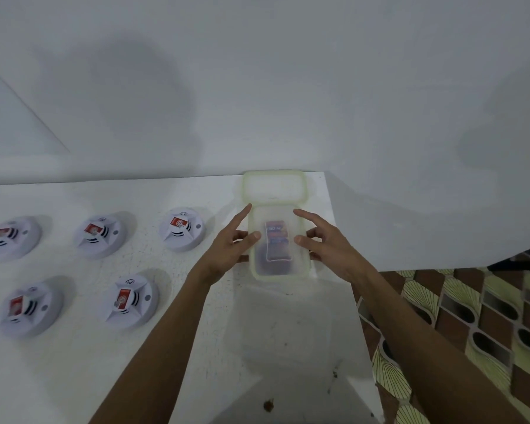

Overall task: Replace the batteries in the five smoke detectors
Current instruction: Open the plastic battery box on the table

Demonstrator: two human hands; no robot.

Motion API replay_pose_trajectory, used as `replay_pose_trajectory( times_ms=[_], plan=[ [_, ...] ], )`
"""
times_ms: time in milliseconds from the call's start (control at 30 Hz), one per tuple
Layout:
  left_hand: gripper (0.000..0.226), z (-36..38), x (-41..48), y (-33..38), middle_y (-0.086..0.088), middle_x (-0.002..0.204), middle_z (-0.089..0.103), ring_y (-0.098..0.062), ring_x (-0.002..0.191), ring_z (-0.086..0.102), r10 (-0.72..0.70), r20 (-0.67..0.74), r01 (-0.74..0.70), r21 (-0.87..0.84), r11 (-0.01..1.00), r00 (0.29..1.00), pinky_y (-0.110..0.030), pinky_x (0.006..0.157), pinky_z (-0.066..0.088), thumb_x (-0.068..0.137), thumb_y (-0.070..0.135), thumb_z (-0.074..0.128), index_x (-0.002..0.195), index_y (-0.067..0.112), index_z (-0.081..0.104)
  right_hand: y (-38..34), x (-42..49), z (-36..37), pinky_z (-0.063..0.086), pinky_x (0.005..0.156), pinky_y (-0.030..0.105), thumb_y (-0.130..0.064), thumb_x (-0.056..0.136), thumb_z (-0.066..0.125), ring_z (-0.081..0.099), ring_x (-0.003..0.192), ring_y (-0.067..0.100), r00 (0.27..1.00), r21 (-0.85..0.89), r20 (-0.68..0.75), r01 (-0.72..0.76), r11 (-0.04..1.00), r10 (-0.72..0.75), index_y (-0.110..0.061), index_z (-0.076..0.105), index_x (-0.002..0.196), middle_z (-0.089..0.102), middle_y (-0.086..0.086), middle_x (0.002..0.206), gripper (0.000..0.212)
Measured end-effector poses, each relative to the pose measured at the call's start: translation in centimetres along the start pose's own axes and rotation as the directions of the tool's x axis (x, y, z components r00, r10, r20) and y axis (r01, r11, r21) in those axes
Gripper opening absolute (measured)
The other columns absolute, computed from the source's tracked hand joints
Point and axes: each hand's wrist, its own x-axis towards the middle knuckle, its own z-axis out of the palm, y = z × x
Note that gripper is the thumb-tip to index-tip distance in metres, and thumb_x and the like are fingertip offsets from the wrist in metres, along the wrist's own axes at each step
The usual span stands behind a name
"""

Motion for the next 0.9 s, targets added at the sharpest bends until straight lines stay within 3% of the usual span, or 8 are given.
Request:
replay_pose_trajectory(
  times_ms=[133, 200, 333, 467, 533, 633, 733, 900],
  plan=[
    [0.058, 0.1, 0.2, -0.4, -0.007, 0.113, 0.063, -0.020, 0.106, 0.062, 0.018, -0.003, -0.018, 0.018, 1.000, 1.000, -0.036, 0.087, 0.055, 0.091, 0.041, 0.059, 0.137, 0.057, 0.029, 0.2, 0.3, 0.2, 0.049, 0.067, 0.019, -0.022, 0.092, 0.066, 0.054, 0.077, 0.017, 1.000, 0.059, 0.026, -0.010, 0.998, 0.008, -0.046, 0.052, 0.130, 0.046, 0.009, 0.087, 0.047],
    [0.057, 0.0, 0.3, -0.7, -0.009, 0.099, 0.062, -0.017, 0.097, 0.061, 0.054, -0.028, -0.052, 0.053, 0.997, 0.998, -0.035, 0.087, 0.052, 0.091, 0.041, 0.059, 0.138, 0.054, 0.030, 0.5, 0.4, 0.4, 0.049, 0.070, 0.025, -0.023, 0.092, 0.066, 0.053, 0.082, 0.023, 0.999, 0.072, 0.033, -0.019, 0.997, 0.017, -0.048, 0.052, 0.128, 0.046, 0.012, 0.089, 0.046],
    [0.057, 0.0, 0.3, -0.6, -0.020, 0.088, 0.051, -0.023, 0.086, 0.055, 0.113, -0.068, -0.102, 0.150, 0.983, 0.991, -0.032, 0.085, 0.049, 0.092, 0.037, 0.058, 0.141, 0.046, 0.031, 0.5, 0.6, 0.6, 0.055, 0.073, 0.036, -0.025, 0.091, 0.066, 0.052, 0.076, 0.031, 0.998, -0.057, -0.049, 0.046, 0.997, -0.048, -0.048, 0.056, 0.121, 0.046, 0.018, 0.085, 0.039],
    [0.057, -0.2, 0.6, 0.1, -0.011, 0.111, 0.055, -0.026, 0.098, 0.058, 0.086, -0.049, -0.075, 0.195, 0.978, 0.995, -0.030, 0.078, 0.055, 0.089, 0.038, 0.061, 0.138, 0.044, 0.032, -0.2, 0.0, 0.2, 0.052, 0.067, 0.024, -0.028, 0.091, 0.066, 0.054, 0.066, 0.014, 0.994, -0.198, -0.073, 0.062, 0.978, -0.077, -0.046, 0.057, 0.119, 0.049, 0.010, 0.078, 0.035],
    [0.058, -0.5, 1.0, 0.4, -0.005, 0.125, 0.048, -0.019, 0.099, 0.057, 0.099, -0.035, -0.087, 0.260, 0.962, 0.994, -0.023, 0.071, 0.052, 0.088, 0.038, 0.064, 0.136, 0.043, 0.032, -0.4, -0.2, 0.2, 0.054, 0.062, 0.023, -0.034, 0.089, 0.068, 0.056, 0.071, 0.017, 0.995, -0.217, -0.088, 0.030, 0.976, -0.050, -0.049, 0.052, 0.123, 0.053, 0.014, 0.087, 0.040],
    [0.067, -1.2, 2.0, 0.8, -0.003, 0.147, 0.029, -0.019, 0.116, 0.049, 0.163, -0.003, -0.146, 0.436, 0.888, 0.987, -0.026, 0.085, 0.047, 0.086, 0.035, 0.068, 0.140, 0.037, 0.028, -0.7, -0.6, 0.4, 0.058, 0.062, 0.026, -0.038, 0.082, 0.075, 0.061, 0.079, 0.021, 0.996, -0.193, -0.089, -0.048, 0.980, 0.031, -0.054, 0.043, 0.129, 0.054, 0.014, 0.103, 0.059],
    [0.078, -1.8, 3.0, 1.3, 0.007, 0.159, 0.005, -0.023, 0.142, 0.019, 0.230, 0.100, -0.242, 0.610, 0.755, 0.968, -0.041, 0.109, 0.026, 0.088, 0.033, 0.065, 0.147, 0.038, 0.015, -1.0, -1.0, 0.3, 0.061, 0.069, 0.032, -0.035, 0.077, 0.079, 0.063, 0.095, 0.026, 0.992, -0.177, 0.028, -0.113, 0.978, 0.120, -0.060, 0.031, 0.132, 0.052, 0.009, 0.112, 0.077],
    [0.071, -2.0, 3.2, 2.2, 0.005, 0.156, 0.021, -0.020, 0.142, 0.021, 0.212, 0.200, -0.290, 0.728, 0.621, 0.957, -0.031, 0.110, 0.016, 0.089, 0.036, 0.058, 0.149, 0.031, 0.020, -1.2, -1.0, -0.7, 0.061, 0.075, 0.035, -0.020, 0.080, 0.078, 0.064, 0.096, 0.038, 0.996, -0.124, 0.038, -0.073, 0.990, 0.078, -0.063, 0.042, 0.125, 0.054, 0.019, 0.115, 0.072]
  ],
)
